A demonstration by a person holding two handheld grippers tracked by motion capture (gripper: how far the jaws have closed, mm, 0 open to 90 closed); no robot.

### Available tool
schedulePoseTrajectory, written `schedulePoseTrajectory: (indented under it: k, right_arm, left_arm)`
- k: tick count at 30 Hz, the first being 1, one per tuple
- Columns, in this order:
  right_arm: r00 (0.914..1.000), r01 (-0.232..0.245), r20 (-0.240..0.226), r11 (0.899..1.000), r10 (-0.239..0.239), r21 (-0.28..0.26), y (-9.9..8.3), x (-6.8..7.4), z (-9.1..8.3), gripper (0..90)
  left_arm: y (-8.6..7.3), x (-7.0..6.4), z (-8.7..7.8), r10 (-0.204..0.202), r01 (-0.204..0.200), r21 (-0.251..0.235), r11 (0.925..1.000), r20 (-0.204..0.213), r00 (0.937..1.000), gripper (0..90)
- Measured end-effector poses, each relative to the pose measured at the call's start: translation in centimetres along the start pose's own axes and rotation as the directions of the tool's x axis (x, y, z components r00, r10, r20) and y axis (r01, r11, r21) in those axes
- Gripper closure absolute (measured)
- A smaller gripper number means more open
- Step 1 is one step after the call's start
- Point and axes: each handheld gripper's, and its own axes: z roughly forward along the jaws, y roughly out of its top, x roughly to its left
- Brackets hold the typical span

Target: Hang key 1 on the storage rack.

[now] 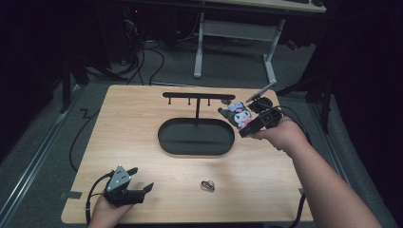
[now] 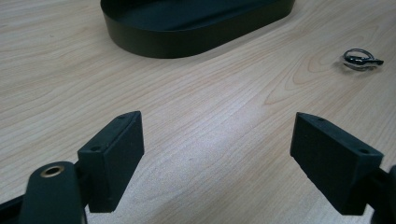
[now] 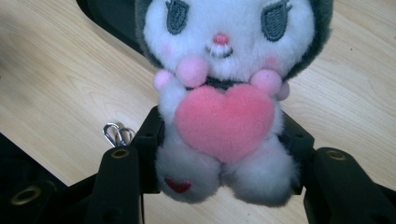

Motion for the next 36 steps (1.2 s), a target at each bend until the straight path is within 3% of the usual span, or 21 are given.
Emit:
schedulePoseTrajectory:
  k: [14,20,36]
  right_arm:
    - [0.9995,-0.001,0.032,1.000,0.002,-0.027,2.6,0.5,-0.9,48.7]
    - [0.9987,-0.002,0.051,1.000,0.003,-0.011,3.4,0.5,-0.7,48.7]
    - [0.9964,-0.027,0.081,1.000,0.027,-0.001,3.2,-0.7,-0.2,48.6]
  left_arm:
    - [0.0,0.0,0.0,0.001,-0.001,0.001,1.0000,0.004,1.0000,18.1]
    - [0.0,0.1,0.0,0.002,-0.002,0.002,1.0000,0.006,1.0000,18.1]
    - [-0.1,0.1,0.1,0.007,-0.007,0.010,0.9999,0.011,0.9999,18.1]
